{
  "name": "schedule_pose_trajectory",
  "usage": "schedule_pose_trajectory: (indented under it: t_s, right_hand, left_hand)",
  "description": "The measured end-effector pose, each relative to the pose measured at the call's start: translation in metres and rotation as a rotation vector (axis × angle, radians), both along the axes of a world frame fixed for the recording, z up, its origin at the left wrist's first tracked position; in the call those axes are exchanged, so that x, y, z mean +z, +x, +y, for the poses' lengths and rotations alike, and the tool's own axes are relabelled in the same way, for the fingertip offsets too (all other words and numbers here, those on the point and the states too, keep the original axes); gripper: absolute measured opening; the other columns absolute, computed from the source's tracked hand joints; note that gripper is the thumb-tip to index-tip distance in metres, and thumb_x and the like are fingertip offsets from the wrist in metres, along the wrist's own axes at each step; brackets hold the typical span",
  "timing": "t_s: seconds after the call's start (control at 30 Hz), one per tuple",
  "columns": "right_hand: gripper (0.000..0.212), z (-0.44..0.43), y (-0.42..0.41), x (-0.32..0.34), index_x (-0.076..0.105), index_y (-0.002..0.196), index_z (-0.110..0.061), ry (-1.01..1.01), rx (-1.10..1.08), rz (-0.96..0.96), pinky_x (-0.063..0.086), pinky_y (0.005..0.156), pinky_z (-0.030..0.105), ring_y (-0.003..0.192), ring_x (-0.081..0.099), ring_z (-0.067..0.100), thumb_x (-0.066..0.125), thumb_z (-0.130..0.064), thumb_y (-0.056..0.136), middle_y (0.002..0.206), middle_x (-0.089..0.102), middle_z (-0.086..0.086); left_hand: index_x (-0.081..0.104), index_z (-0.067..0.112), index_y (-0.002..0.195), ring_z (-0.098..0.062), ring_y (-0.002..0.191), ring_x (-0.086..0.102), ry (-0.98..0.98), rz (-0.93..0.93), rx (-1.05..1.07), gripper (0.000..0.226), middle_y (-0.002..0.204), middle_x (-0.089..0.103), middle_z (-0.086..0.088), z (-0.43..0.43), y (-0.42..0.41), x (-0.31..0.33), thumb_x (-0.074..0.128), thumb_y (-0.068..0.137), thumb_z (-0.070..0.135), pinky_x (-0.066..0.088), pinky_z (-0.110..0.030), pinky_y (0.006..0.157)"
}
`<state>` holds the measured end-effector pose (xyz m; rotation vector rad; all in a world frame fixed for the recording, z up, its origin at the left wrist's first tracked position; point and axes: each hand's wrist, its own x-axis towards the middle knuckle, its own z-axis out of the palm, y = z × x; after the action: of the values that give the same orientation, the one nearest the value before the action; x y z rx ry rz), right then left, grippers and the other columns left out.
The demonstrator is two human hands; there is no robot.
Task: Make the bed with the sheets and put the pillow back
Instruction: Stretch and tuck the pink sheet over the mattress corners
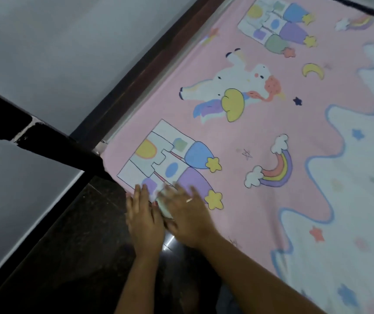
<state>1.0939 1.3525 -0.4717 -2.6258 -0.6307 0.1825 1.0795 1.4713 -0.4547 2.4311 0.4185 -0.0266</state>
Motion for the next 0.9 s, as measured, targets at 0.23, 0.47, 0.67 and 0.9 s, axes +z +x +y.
schedule_pose_trajectory:
  t_s: [0.23, 0.47, 0.67, 0.9]
  right_hand:
    - [0.041, -0.084, -0.01, 0.041, 0.064, 0.122, -0.014, 0.549, -0.58, 0.144, 0.041, 0.1, 0.029, 0.116, 0.056, 0.019, 0.044, -0.033, 0.091, 0.125, 0.063, 0.003]
    - [0.056, -0.212, -0.092, -0.026, 0.048, 0.139, -0.018, -0.263, -0.781, 0.003, 0.032, 0.106, 0.05, 0.131, 0.046, 0.031, 0.033, -0.045, 0.092, 0.144, 0.047, 0.007]
    - [0.055, -0.152, -0.116, -0.007, 0.055, 0.131, -0.007, 0.111, -0.385, 0.049, 0.031, 0.11, 0.047, 0.13, 0.045, 0.028, 0.039, -0.033, 0.085, 0.136, 0.054, 0.014]
    - [0.048, -0.251, -0.201, -0.015, 0.044, 0.141, -0.034, -0.162, -0.808, 0.086, 0.027, 0.112, 0.044, 0.138, 0.038, 0.019, 0.033, -0.049, 0.097, 0.149, 0.04, -0.004]
  left_hand:
    - [0.064, 0.012, 0.118, -0.031, 0.142, 0.022, 0.074, 0.01, -0.24, 0.045, 0.144, 0.045, -0.006, -0.03, -0.002, 0.028, 0.039, 0.082, 0.021, 0.019, -0.055, 0.111]
    - [0.062, 0.017, 0.122, -0.033, 0.142, 0.024, 0.116, -0.064, -0.652, 0.043, 0.147, 0.041, -0.008, -0.14, -0.005, 0.002, 0.037, 0.09, 0.031, 0.021, -0.055, 0.11]
    - [0.053, 0.026, 0.132, -0.018, 0.146, 0.014, 0.099, 0.115, -0.638, 0.036, 0.152, 0.033, 0.003, -0.189, -0.032, -0.008, 0.037, 0.101, 0.028, -0.003, -0.048, 0.115]
    - [0.035, 0.016, 0.145, -0.028, 0.143, 0.021, 0.462, 0.152, -0.807, 0.069, 0.153, 0.031, -0.007, -0.223, -0.081, -0.011, 0.02, 0.09, 0.054, 0.014, -0.061, 0.109]
